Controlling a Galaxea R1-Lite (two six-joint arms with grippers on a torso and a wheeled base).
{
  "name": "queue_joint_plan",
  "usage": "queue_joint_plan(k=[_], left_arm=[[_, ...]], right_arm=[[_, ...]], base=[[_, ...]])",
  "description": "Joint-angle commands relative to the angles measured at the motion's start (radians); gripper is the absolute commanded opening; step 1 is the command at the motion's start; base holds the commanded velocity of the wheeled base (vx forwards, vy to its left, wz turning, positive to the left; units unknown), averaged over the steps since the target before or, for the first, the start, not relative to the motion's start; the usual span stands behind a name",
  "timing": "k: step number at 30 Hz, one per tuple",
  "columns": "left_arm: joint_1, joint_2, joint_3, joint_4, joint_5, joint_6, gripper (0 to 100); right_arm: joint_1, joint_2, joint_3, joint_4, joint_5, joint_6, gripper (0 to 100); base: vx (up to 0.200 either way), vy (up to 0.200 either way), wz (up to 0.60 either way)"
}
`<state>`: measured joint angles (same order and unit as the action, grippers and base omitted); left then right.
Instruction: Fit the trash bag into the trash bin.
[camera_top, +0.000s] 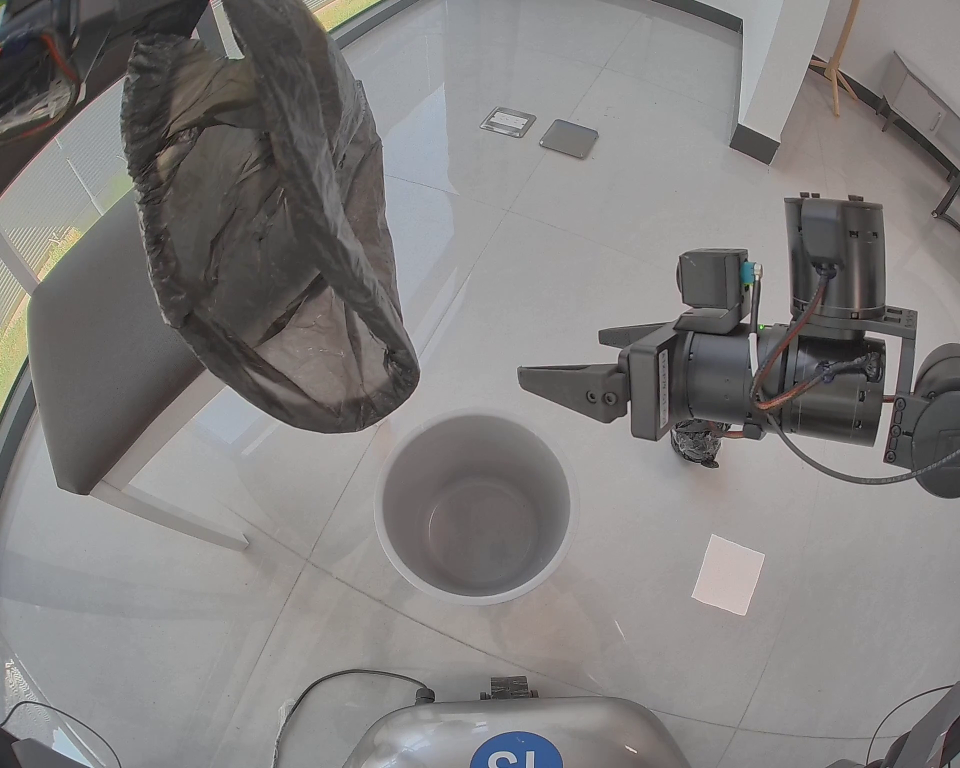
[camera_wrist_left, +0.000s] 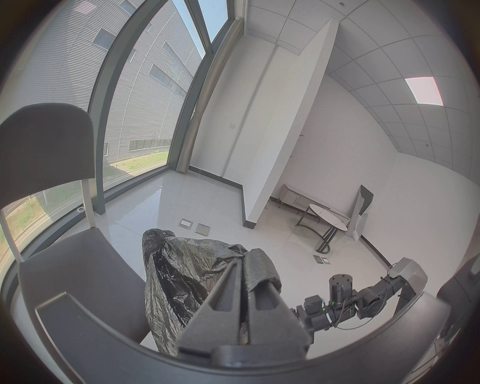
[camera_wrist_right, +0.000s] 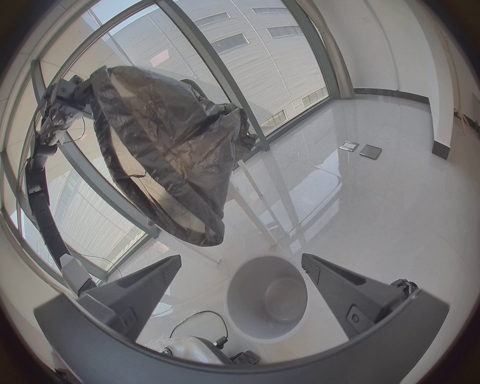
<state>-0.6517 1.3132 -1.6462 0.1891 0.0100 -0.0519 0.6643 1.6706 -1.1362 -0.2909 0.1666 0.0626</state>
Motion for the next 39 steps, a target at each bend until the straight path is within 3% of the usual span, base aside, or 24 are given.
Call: queue_joint_plan(k=[1, 8, 39], left_arm=[[-0.019, 0.061, -0.069, 0.007, 0.008, -0.003, 0], [-0.062, 0.069, -0.089, 0.009, 0.021, -0.019, 0], [-0.098, 0.069, -0.136, 0.000, 0.025, -0.042, 0]], right_arm=[[0.014, 0.015, -0.001, -0.001, 0.001, -0.001, 100], [0.032, 0.023, -0.011, -0.001, -0.001, -0.007, 100], [0.066, 0.190, -0.194, 0.007, -0.004, -0.010, 100]], base=[[0.000, 0.000, 0.00], [0.000, 0.000, 0.00], [0.000, 0.000, 0.00]])
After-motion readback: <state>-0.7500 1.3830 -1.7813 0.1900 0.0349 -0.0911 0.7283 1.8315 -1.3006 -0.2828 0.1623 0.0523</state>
